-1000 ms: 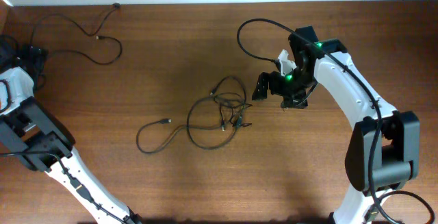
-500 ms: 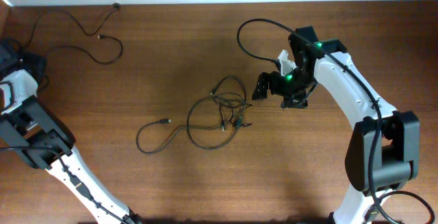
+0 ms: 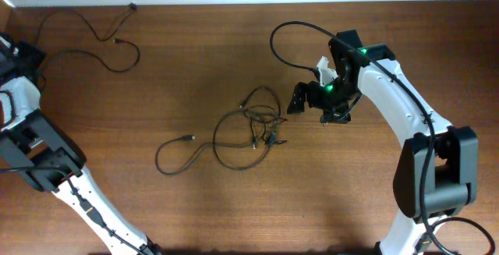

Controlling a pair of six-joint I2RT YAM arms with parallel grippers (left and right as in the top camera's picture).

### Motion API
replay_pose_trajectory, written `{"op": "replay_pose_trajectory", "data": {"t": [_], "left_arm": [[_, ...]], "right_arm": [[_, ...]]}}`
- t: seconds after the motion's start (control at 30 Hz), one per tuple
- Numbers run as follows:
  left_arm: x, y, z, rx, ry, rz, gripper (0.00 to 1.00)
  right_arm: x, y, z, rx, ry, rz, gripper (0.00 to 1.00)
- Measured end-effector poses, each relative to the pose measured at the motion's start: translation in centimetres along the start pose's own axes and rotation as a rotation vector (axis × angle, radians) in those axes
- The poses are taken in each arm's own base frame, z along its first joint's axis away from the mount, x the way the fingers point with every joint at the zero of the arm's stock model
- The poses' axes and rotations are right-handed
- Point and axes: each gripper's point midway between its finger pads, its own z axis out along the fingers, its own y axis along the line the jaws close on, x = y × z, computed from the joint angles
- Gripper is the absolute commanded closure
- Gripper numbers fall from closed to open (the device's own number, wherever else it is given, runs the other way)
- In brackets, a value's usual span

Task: Untangle cables

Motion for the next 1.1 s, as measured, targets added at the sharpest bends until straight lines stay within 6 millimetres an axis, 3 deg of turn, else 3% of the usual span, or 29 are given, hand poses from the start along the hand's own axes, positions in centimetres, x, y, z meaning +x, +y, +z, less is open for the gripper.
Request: {"op": "replay_pose_trajectory", "data": {"t": [0.07,0.23,0.3,0.57,0.73,0.83,0.93,1.1], "left_arm": [[0.6,0.1,-0.2,-0.006,0.039,-0.009,0.48],[3.3,1.1,-0.5,-0.035,0.156,0.096,0.35],[4.0,1.8,-1.1,-0.042,0.210,0.237,0.30],[6.2,4.7,-3.2,-0.156,0.412,0.792,0.30],[5.2,4.2,-2.7,-0.175,0.389,1.002,0.37],[3.8,4.0,-2.3,-0.189,0.338,1.057,0.31],[3.0,3.8,-2.1,-0.195,0.308,1.105,0.31],[2.9,3.7,-2.1,-0.187,0.310,1.156,0.30]], "right_arm": [[-0.1,0.0,0.0,-0.001,-0.003,-0.002,0.01],[-0.1,0.0,0.0,-0.001,-0.003,-0.002,0.01],[-0.1,0.0,0.0,-0.001,-0.003,-0.001,0.01],[-0.7,0.1,0.0,-0.001,-0.027,-0.013,0.01],[-0.7,0.0,0.0,0.001,-0.028,-0.014,0.01],[-0.7,0.0,0.0,0.004,-0.028,-0.014,0.01],[-0.7,0.0,0.0,0.004,-0.028,-0.014,0.01],[-0.5,-0.1,0.0,0.006,-0.022,-0.006,0.01]]}}
